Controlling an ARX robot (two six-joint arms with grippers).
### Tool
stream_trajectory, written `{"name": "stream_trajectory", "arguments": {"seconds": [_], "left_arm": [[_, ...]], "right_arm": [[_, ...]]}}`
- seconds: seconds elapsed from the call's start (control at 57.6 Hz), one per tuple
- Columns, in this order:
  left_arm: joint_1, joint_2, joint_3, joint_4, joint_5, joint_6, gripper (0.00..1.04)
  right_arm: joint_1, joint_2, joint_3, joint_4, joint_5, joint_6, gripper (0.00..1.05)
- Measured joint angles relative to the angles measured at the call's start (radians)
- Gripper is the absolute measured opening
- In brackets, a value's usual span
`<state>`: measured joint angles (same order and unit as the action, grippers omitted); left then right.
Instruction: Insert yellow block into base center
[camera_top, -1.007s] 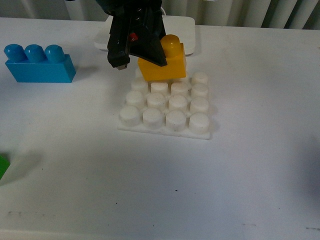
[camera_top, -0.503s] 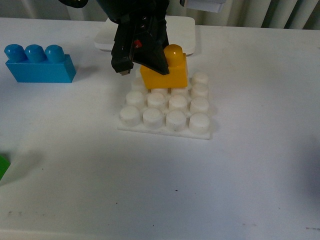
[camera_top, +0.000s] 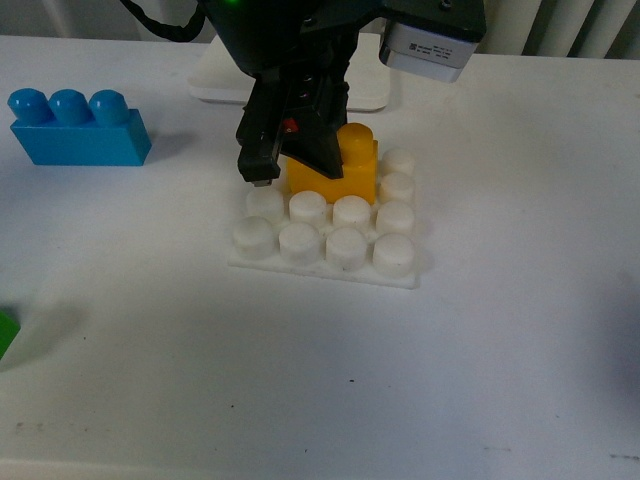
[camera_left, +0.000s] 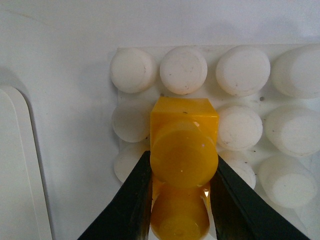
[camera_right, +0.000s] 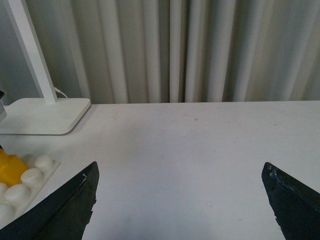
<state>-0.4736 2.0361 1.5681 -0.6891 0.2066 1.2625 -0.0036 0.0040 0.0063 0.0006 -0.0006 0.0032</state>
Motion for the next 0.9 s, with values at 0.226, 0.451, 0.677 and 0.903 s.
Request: {"name": "stream_trajectory", "arguments": {"seconds": [0.226, 0.451, 0.677, 0.903], "left_arm": [[-0.005, 0.015, -0.014, 0.027, -0.016, 0.0, 0.27], [-0.005, 0.012, -0.019, 0.042, -0.019, 0.0, 0.27], [0.022, -0.01, -0.023, 0.061, -0.057, 0.021, 0.57], [0.074, -0.195, -0.057, 0.074, 0.0, 0.033, 0.93]], "right_arm": [[0.0, 0.0, 0.0, 0.0, 0.0, 0.0, 0.96], [0.0, 0.0, 0.0, 0.0, 0.0, 0.0, 0.96], [0.0, 0.0, 0.0, 0.0, 0.0, 0.0, 0.96], [0.0, 0.0, 0.0, 0.0, 0.0, 0.0, 0.96]]}}
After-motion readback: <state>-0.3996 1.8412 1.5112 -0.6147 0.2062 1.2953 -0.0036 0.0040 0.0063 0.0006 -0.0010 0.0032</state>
